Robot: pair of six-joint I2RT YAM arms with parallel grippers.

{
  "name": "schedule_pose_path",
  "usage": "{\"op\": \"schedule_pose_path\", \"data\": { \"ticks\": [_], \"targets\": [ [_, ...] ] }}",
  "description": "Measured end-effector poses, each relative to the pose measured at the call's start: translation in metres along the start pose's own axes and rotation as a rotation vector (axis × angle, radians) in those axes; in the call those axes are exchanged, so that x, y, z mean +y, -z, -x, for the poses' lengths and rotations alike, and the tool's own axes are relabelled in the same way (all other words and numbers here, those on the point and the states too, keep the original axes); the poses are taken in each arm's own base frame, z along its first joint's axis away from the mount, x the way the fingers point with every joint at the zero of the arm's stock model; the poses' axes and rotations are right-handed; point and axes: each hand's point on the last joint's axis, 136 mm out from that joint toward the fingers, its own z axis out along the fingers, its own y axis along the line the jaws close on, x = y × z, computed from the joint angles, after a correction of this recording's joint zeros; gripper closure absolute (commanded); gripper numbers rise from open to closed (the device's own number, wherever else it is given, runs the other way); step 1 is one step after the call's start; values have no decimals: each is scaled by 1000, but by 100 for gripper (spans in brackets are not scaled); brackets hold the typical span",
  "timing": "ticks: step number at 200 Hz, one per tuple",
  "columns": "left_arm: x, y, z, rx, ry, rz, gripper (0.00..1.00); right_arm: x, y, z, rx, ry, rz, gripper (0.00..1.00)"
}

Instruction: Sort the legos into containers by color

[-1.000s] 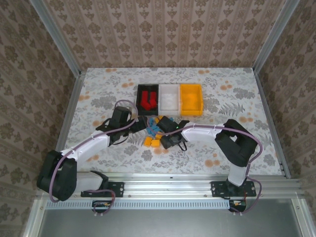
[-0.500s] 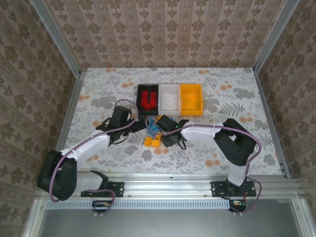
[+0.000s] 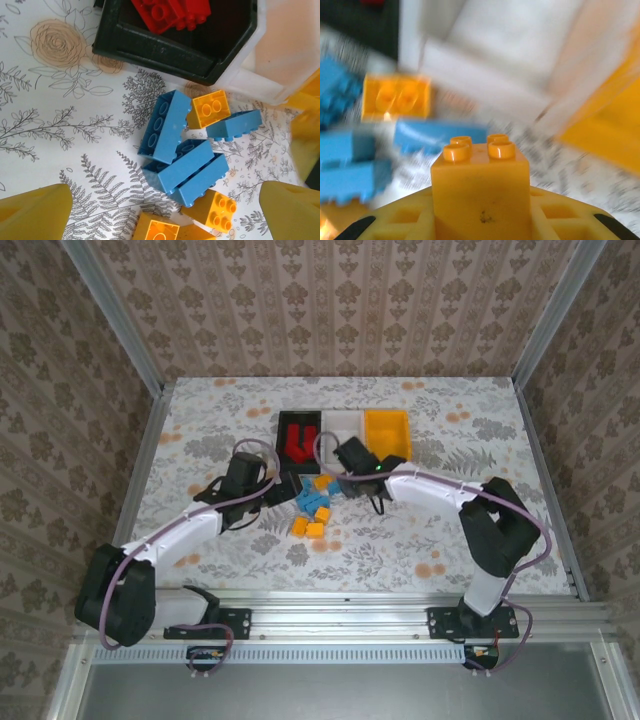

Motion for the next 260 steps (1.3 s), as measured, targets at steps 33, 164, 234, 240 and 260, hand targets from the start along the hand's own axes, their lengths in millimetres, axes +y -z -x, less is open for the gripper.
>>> {"op": "schedule_pose_path", "data": {
  "ticks": [33, 164, 234, 240, 260],
  "targets": [
    [-7, 10, 5, -23, -9, -20, 2, -51, 9, 48, -85, -114, -60, 64],
    [-3, 22, 3, -27, -14, 2, 2, -122, -63, 57, 32, -250, -163, 60],
    [-4, 22, 4, -26, -14, 3, 2, -122, -66, 55, 41, -258, -155, 53],
    [-4, 21, 4, -25, -13, 4, 2, -122, -66, 55, 41, -259, -154, 53],
    [-3, 21, 4, -23, -13, 5, 2, -122, -66, 55, 41, -259, -152, 53]
  ]
}}
